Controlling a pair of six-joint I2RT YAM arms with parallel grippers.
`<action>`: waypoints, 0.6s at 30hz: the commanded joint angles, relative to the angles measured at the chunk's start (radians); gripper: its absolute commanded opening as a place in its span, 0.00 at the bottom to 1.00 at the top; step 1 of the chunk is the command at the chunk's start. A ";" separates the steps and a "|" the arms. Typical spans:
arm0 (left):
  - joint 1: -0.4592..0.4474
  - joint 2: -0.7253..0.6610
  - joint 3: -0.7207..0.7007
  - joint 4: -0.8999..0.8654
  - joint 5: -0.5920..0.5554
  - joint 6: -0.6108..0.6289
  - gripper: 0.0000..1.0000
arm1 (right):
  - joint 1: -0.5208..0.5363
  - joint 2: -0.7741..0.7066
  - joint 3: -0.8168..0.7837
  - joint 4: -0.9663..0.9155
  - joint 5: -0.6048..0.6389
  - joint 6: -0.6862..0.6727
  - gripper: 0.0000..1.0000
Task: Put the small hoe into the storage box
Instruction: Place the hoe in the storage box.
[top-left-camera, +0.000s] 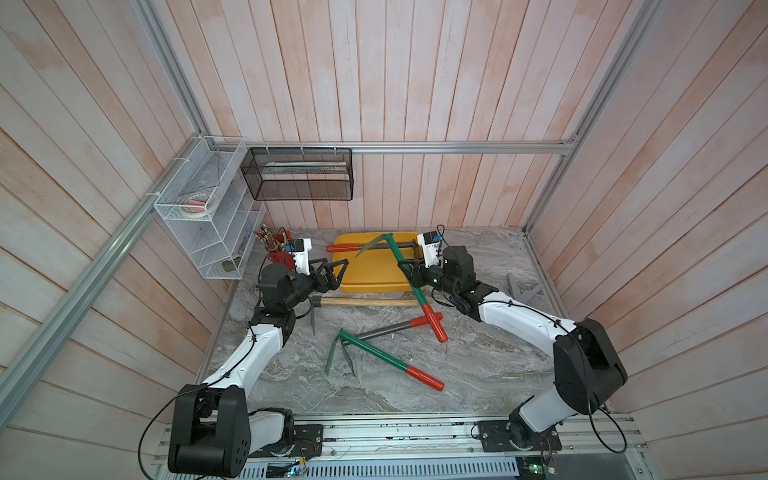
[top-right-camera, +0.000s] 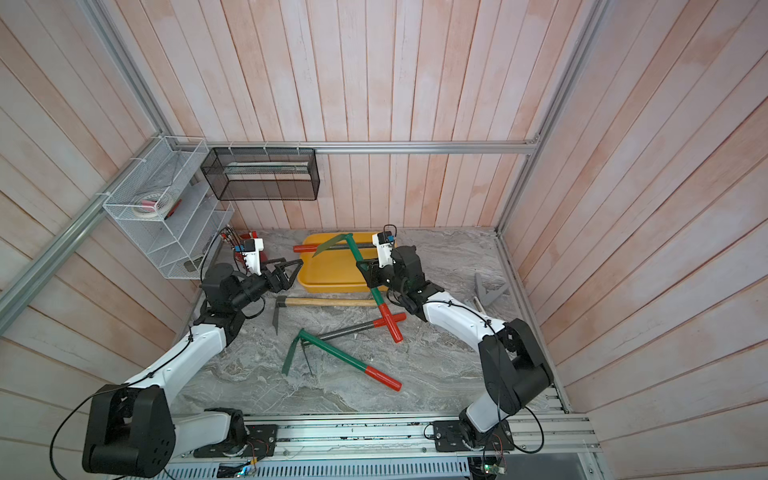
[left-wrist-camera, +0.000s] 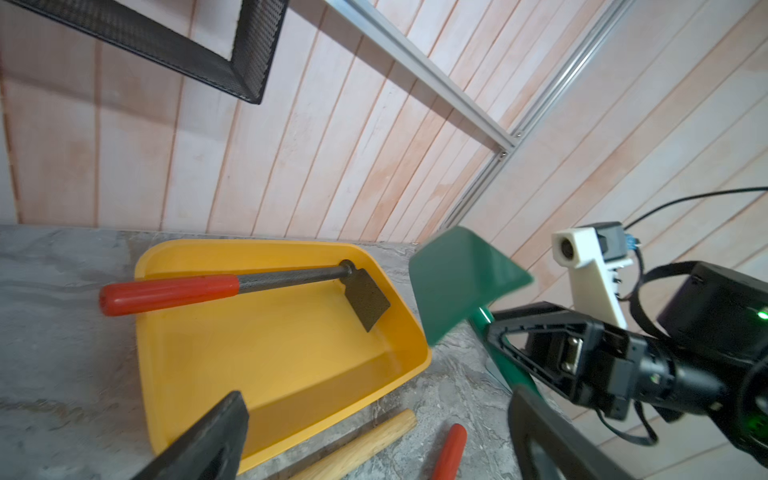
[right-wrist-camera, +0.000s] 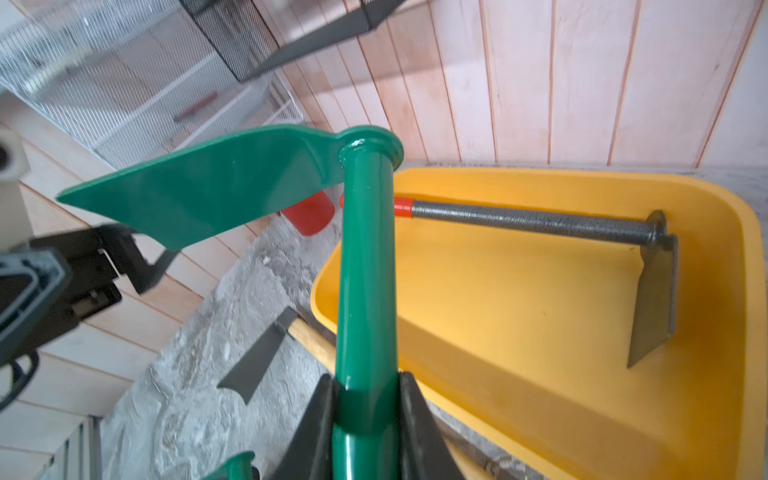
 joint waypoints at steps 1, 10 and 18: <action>-0.010 0.036 -0.037 0.150 0.146 -0.076 0.97 | -0.018 -0.002 0.040 0.309 -0.098 0.176 0.00; -0.147 0.221 0.005 0.442 0.313 -0.245 0.95 | -0.020 0.111 0.092 0.556 -0.117 0.346 0.00; -0.238 0.334 0.053 0.501 0.253 -0.274 0.92 | -0.023 0.205 0.152 0.689 -0.130 0.435 0.00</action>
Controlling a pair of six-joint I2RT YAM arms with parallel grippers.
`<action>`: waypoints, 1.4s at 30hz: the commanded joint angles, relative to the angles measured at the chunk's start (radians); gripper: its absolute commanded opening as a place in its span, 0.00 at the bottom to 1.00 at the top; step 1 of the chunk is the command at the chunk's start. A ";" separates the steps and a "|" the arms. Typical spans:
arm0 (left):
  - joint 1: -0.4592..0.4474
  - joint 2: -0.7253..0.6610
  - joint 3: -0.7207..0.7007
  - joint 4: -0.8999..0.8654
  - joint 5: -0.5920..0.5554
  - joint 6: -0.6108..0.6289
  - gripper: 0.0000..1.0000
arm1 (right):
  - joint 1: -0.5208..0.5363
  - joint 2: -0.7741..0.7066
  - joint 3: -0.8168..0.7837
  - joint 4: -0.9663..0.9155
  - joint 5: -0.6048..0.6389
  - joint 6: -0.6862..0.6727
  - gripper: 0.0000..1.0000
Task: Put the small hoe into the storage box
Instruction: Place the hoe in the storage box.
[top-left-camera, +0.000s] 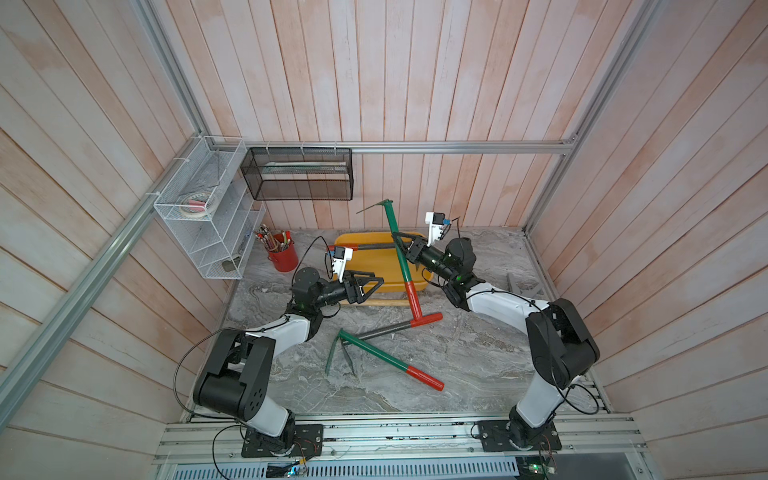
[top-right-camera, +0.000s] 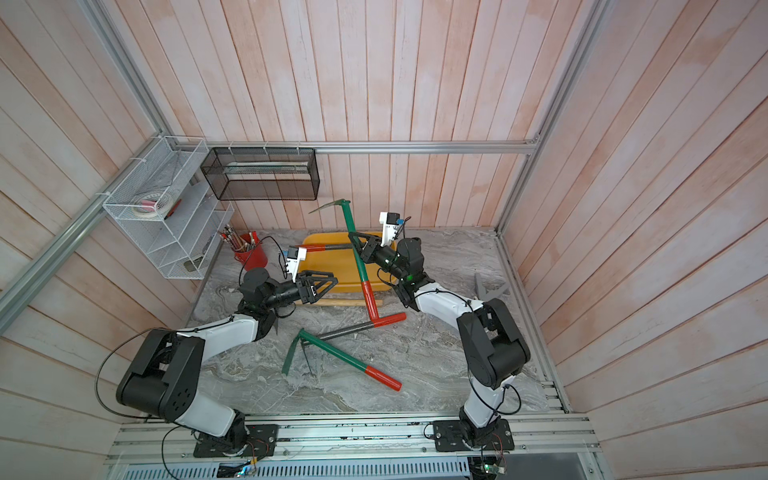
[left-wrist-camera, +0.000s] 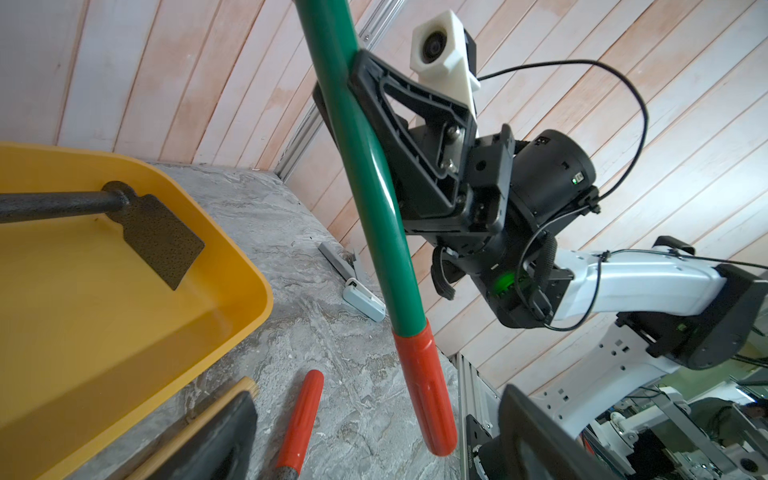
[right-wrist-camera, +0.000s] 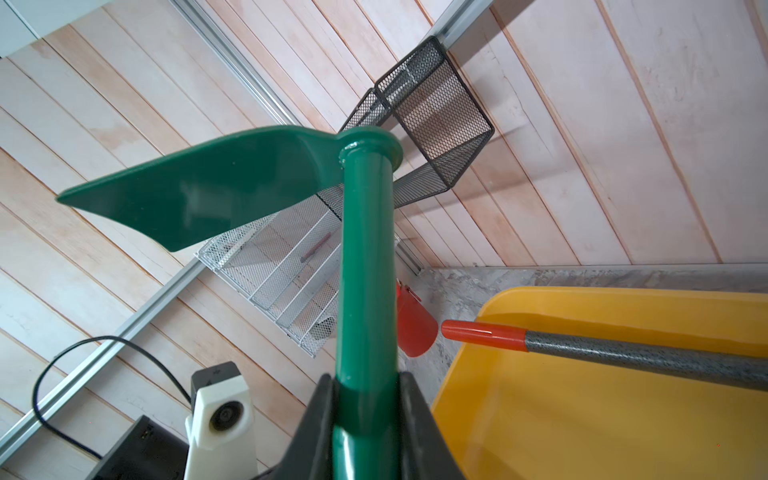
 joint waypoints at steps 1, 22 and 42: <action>-0.027 0.032 0.044 0.086 -0.021 -0.030 0.92 | 0.000 0.009 0.061 0.189 -0.024 0.065 0.00; -0.100 0.276 0.181 0.365 -0.093 -0.224 0.84 | 0.011 0.080 0.070 0.317 -0.034 0.136 0.00; -0.150 0.336 0.221 0.396 -0.098 -0.250 0.31 | 0.012 0.097 0.083 0.356 -0.040 0.159 0.00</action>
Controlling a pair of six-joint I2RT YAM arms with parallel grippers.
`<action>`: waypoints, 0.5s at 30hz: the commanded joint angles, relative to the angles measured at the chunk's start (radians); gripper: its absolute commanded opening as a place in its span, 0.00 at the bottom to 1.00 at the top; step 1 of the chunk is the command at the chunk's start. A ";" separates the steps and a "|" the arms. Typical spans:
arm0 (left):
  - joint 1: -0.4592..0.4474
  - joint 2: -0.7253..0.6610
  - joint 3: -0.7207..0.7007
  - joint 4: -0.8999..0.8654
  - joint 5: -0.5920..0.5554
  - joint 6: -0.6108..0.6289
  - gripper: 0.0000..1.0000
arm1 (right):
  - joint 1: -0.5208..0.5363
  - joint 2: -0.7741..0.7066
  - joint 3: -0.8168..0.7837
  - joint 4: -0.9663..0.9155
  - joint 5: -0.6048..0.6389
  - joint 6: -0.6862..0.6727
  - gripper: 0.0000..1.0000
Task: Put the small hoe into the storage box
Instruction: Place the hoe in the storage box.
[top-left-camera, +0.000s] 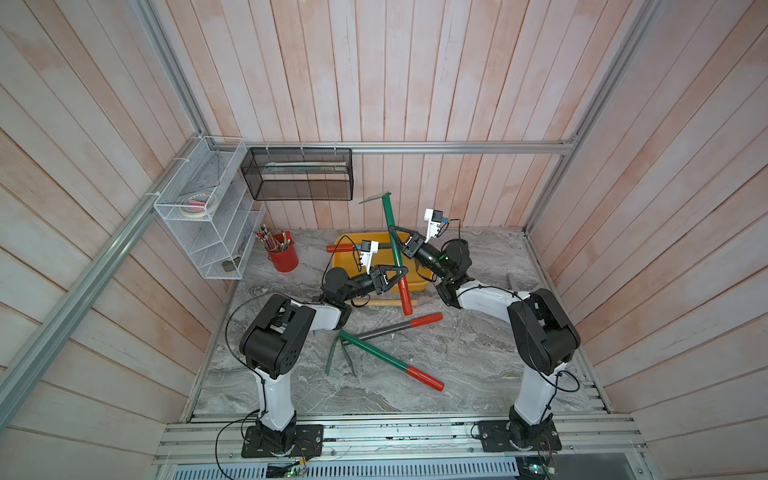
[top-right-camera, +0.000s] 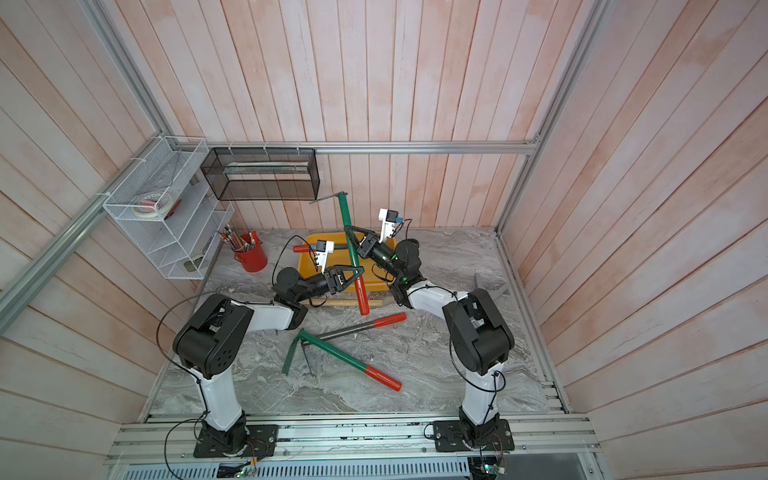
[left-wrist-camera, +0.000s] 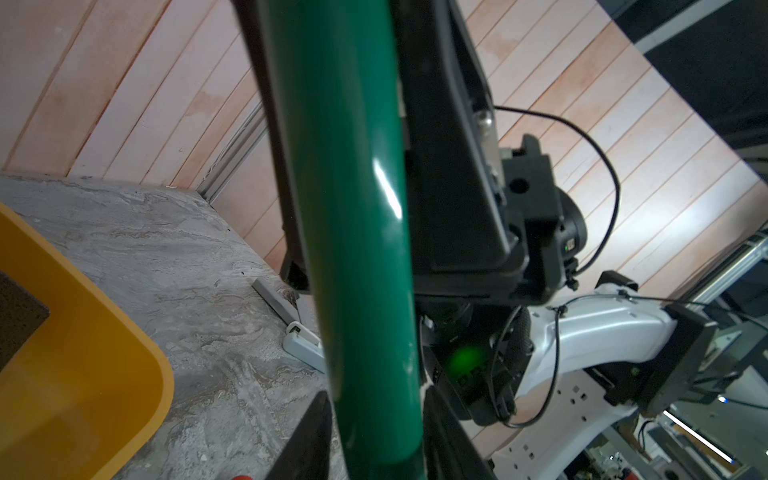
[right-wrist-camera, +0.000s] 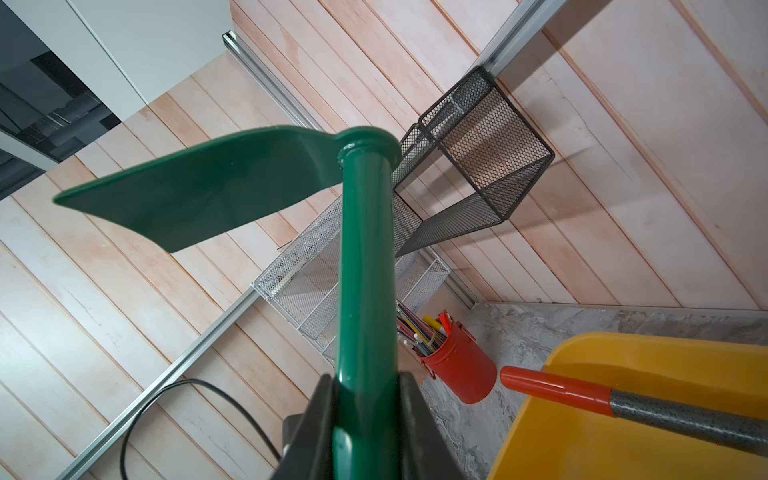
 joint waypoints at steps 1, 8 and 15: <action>0.003 0.009 0.025 0.001 -0.001 0.017 0.25 | 0.009 -0.010 0.040 0.119 -0.012 0.022 0.00; 0.005 -0.018 0.021 -0.043 -0.012 0.046 0.00 | 0.005 -0.009 0.001 0.132 -0.016 0.023 0.00; 0.020 -0.125 0.007 -0.251 -0.053 0.201 0.00 | -0.026 -0.028 -0.066 0.105 -0.009 -0.006 0.25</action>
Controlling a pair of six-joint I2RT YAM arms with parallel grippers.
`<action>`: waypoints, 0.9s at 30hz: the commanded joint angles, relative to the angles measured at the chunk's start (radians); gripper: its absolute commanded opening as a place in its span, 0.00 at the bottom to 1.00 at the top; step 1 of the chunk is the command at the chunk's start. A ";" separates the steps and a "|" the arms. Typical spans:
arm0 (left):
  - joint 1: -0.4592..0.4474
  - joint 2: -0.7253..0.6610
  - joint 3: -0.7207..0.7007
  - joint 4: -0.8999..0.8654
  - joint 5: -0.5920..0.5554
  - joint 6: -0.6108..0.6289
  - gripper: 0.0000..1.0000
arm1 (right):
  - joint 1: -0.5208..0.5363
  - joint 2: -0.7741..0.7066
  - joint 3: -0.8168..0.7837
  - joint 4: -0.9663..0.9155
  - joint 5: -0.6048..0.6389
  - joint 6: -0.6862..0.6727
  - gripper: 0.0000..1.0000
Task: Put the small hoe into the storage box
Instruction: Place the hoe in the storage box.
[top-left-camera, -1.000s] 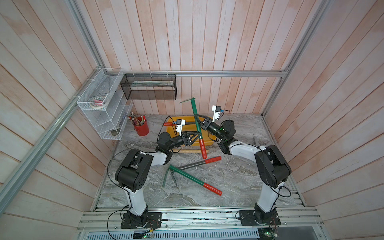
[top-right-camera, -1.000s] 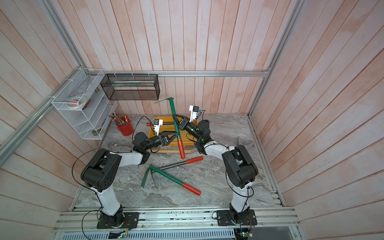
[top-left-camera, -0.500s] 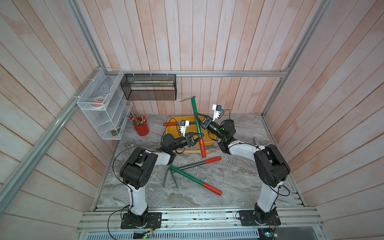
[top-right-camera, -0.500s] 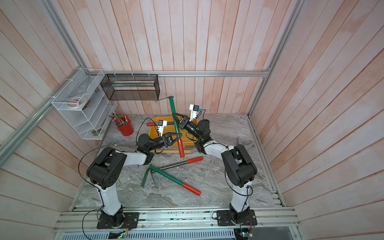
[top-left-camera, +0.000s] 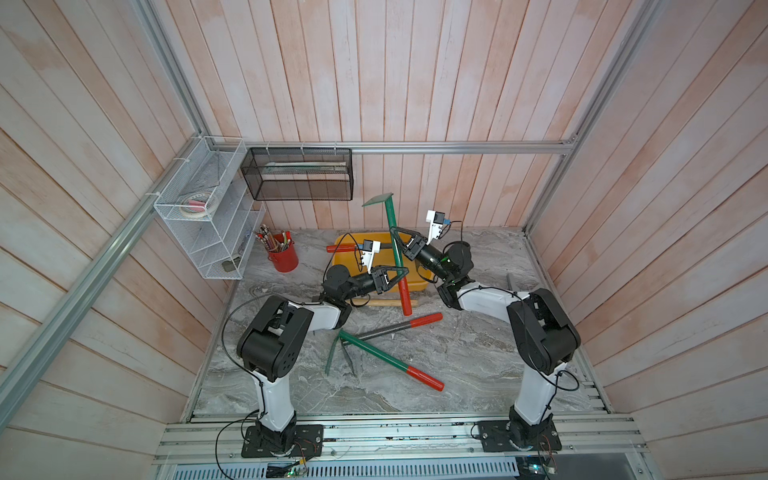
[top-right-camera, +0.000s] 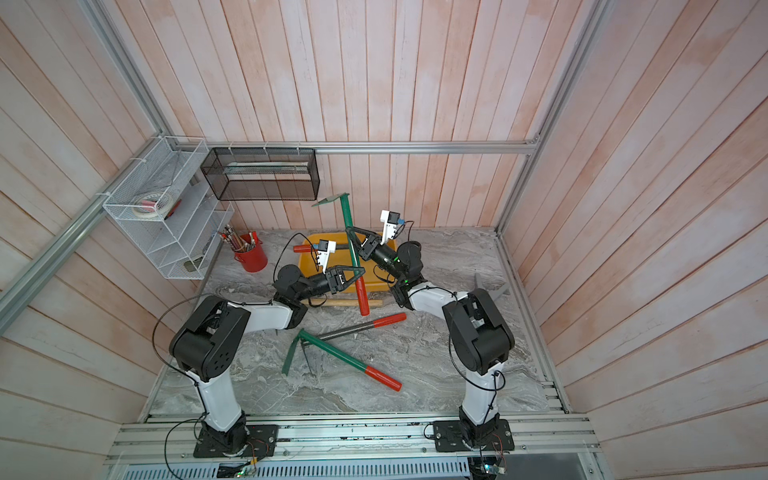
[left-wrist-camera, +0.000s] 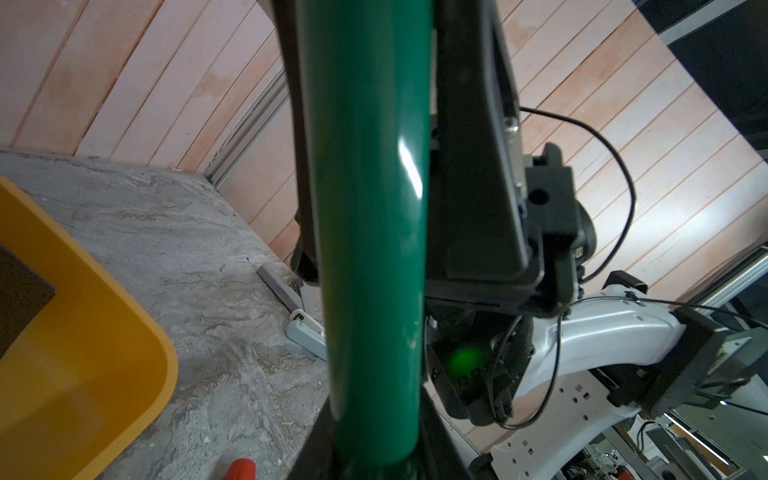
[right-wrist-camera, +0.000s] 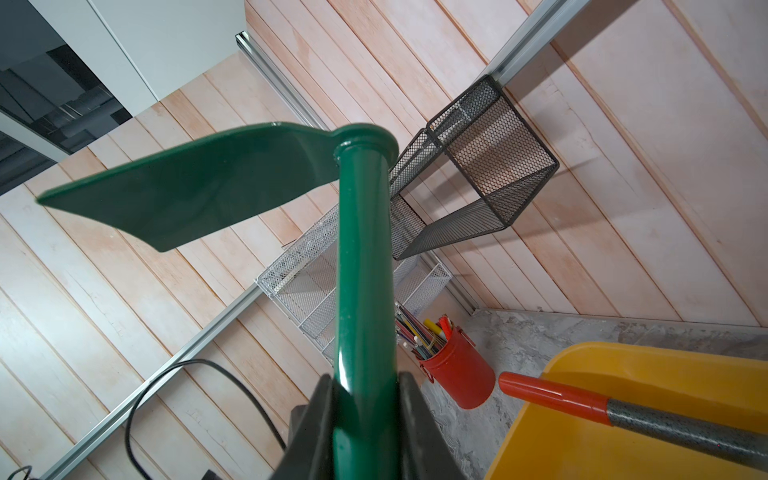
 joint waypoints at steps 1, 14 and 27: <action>0.017 -0.095 0.006 -0.146 -0.081 0.186 0.00 | -0.017 -0.031 -0.038 0.037 0.009 -0.001 0.30; 0.002 -0.258 0.127 -0.919 -0.461 0.715 0.00 | -0.109 -0.132 -0.145 -0.184 0.013 -0.157 0.43; -0.009 -0.288 0.255 -1.320 -0.951 0.988 0.00 | -0.098 -0.316 0.237 -1.274 0.351 -0.757 0.40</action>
